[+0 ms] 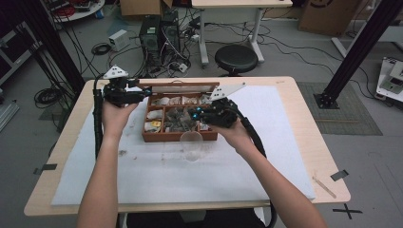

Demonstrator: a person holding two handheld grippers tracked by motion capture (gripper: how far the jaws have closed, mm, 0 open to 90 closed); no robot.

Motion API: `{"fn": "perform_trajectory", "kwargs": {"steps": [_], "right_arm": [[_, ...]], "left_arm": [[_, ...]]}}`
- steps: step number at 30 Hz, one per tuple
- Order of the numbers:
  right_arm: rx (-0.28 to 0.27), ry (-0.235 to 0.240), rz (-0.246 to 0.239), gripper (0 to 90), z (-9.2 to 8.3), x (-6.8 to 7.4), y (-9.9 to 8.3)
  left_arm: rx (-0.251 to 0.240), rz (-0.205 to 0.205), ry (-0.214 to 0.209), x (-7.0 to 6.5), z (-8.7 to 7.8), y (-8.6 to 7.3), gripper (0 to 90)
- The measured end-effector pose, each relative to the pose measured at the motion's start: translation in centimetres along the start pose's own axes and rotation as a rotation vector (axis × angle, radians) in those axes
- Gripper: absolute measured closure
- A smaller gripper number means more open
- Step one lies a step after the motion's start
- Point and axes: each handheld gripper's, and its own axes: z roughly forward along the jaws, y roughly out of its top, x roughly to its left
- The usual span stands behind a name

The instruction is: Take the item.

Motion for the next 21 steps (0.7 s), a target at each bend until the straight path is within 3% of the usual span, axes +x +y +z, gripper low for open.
{"fn": "perform_trajectory", "kwargs": {"steps": [7, 21], "right_arm": [[-0.002, 0.009, 0.005, 90.0, -0.7, 0.3, -0.9], [0.015, 0.037, 0.010, 90.0, 0.1, 0.9, -2.7]], "left_arm": [[0.002, 0.003, 0.000, 0.0, 0.0, 0.0, 35.0], [0.005, 0.002, 0.002, -0.1, 0.0, 0.0, 35.0]]}}
